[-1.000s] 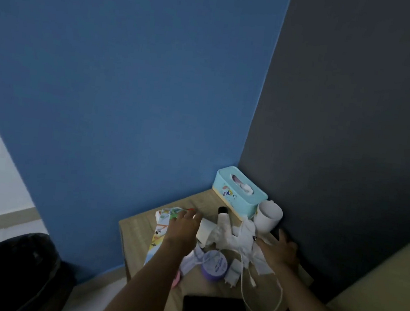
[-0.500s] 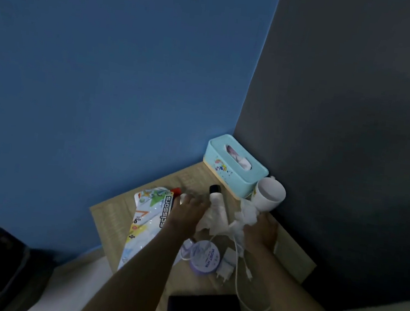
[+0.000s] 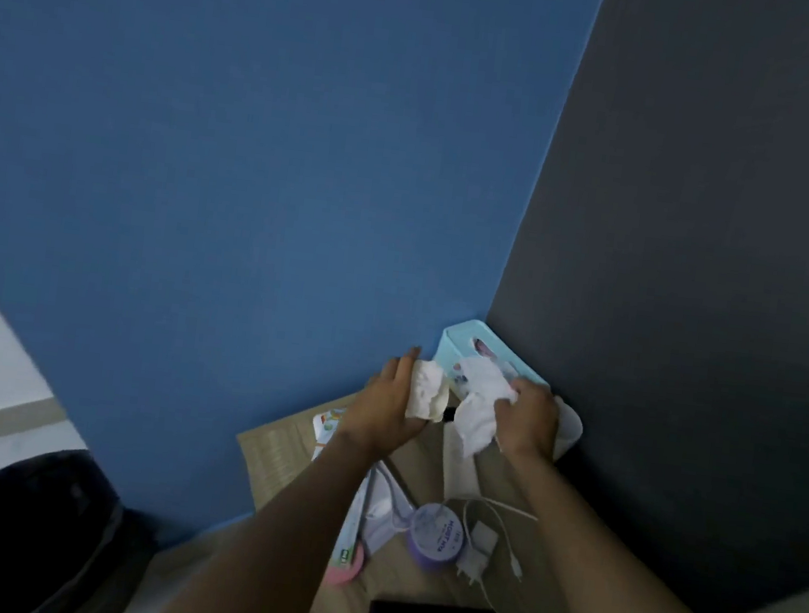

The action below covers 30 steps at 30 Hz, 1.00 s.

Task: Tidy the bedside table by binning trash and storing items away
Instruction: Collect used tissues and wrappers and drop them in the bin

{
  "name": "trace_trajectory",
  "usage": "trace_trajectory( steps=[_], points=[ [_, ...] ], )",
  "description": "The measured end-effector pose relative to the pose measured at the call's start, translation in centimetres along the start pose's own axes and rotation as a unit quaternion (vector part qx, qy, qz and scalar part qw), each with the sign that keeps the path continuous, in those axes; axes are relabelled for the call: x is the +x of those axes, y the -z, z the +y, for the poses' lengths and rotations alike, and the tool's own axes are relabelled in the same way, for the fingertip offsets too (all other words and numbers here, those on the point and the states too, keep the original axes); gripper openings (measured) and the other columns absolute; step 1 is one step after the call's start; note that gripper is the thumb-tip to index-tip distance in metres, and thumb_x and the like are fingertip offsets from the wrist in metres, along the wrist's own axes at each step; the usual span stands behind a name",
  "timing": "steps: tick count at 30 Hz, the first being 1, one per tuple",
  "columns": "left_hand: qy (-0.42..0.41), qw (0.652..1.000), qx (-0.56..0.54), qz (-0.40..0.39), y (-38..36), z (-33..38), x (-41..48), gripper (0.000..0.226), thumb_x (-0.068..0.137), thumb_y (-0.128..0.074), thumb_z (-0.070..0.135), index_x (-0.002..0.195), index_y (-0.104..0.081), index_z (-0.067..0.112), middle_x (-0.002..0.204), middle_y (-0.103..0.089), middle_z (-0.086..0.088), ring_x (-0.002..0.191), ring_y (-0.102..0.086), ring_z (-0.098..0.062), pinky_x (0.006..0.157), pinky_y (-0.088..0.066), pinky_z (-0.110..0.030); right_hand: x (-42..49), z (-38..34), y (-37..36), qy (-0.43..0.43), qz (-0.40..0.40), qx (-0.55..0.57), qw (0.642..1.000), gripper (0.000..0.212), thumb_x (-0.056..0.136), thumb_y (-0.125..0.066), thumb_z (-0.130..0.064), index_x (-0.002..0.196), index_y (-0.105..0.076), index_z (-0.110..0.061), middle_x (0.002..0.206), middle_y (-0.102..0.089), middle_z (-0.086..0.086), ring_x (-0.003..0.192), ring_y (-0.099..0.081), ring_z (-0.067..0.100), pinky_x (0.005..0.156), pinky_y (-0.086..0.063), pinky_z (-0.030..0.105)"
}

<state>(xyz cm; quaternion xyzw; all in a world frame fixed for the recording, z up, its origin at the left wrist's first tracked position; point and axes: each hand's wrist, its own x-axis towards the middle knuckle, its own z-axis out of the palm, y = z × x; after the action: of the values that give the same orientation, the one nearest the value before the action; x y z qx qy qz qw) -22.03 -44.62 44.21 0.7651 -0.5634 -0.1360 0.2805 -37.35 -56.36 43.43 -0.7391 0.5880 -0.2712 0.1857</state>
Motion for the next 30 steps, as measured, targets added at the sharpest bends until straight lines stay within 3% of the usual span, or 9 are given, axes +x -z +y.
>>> trace_trajectory(
  steps=[5, 12, 17, 20, 24, 27, 30],
  points=[
    [0.018, 0.998, 0.008, 0.060, 5.5, -0.6, -3.6, 0.086, 0.079, -0.069, 0.037, 0.147, -0.020, 0.017, 0.141, -0.036, -0.011, 0.121, -0.049, -0.036, 0.098, -0.044, -0.045, -0.6, -5.8, 2.6, 0.049, 0.032, 0.053, 0.997, 0.027, 0.081, -0.053, -0.001, 0.104, -0.066, -0.005, 0.106, -0.062, 0.020, 0.097, -0.059, 0.037, 0.083, -0.046, 0.037],
    [0.057, 0.988, -0.012, 0.140, 11.0, -3.5, -10.3, 0.082, 0.077, -0.072, 0.040, 0.142, -0.029, 0.016, 0.133, -0.042, -0.011, 0.110, -0.056, -0.038, 0.087, -0.050, -0.045, -5.2, -9.1, 1.6, 0.091, 0.019, 0.020, 0.995, 0.019, 0.076, -0.057, 0.000, 0.092, -0.066, -0.001, 0.101, -0.064, 0.025, 0.096, -0.059, 0.041, 0.077, -0.046, 0.038],
    [0.152, 0.974, 0.002, 0.166, 13.7, -10.2, -19.1, 0.081, 0.076, -0.073, 0.036, 0.140, -0.030, 0.012, 0.131, -0.045, -0.016, 0.106, -0.058, -0.041, 0.084, -0.050, -0.044, -12.6, -11.7, -4.9, 0.107, -0.069, 0.022, 0.992, 0.008, 0.074, -0.058, -0.001, 0.081, -0.063, -0.001, 0.091, -0.067, 0.024, 0.089, -0.060, 0.041, 0.072, -0.047, 0.040],
    [0.224, 0.958, 0.012, 0.180, 15.8, -13.3, -24.9, 0.082, 0.076, -0.072, 0.038, 0.140, -0.029, 0.010, 0.130, -0.047, -0.018, 0.109, -0.057, -0.042, 0.087, -0.049, -0.044, -17.6, -14.9, -8.9, 0.131, -0.136, 0.036, 0.981, 0.015, 0.075, -0.058, -0.003, 0.087, -0.066, -0.005, 0.096, -0.068, 0.021, 0.091, -0.061, 0.038, 0.075, -0.049, 0.039],
    [0.330, 0.918, 0.011, 0.221, 18.0, -19.9, -32.6, 0.085, 0.075, -0.071, 0.042, 0.141, -0.028, 0.010, 0.130, -0.047, -0.019, 0.110, -0.056, -0.039, 0.088, -0.049, -0.043, -26.1, -20.7, -15.2, 0.176, -0.248, 0.049, 0.951, 0.017, 0.073, -0.056, -0.003, 0.087, -0.066, -0.006, 0.096, -0.067, 0.017, 0.088, -0.060, 0.034, 0.064, -0.037, 0.028],
    [0.373, 0.893, -0.002, 0.253, 19.3, -23.1, -35.7, 0.082, 0.073, -0.073, 0.038, 0.137, -0.031, 0.009, 0.124, -0.050, -0.019, 0.107, -0.055, -0.039, 0.085, -0.049, -0.043, -29.6, -24.6, -19.4, 0.200, -0.297, 0.060, 0.932, 0.019, 0.074, -0.055, -0.003, 0.088, -0.066, -0.007, 0.098, -0.067, 0.015, 0.086, -0.060, 0.032, 0.064, -0.035, 0.025],
    [0.409, 0.871, -0.020, 0.273, 20.0, -26.6, -37.0, 0.082, 0.073, -0.074, 0.037, 0.137, -0.031, 0.009, 0.125, -0.048, -0.018, 0.108, -0.054, -0.041, 0.087, -0.048, -0.045, -32.0, -28.1, -22.8, 0.203, -0.328, 0.073, 0.920, 0.027, 0.078, -0.055, -0.006, 0.102, -0.066, -0.008, 0.106, -0.064, 0.014, 0.093, -0.061, 0.032, 0.068, -0.037, 0.025]
  ],
)
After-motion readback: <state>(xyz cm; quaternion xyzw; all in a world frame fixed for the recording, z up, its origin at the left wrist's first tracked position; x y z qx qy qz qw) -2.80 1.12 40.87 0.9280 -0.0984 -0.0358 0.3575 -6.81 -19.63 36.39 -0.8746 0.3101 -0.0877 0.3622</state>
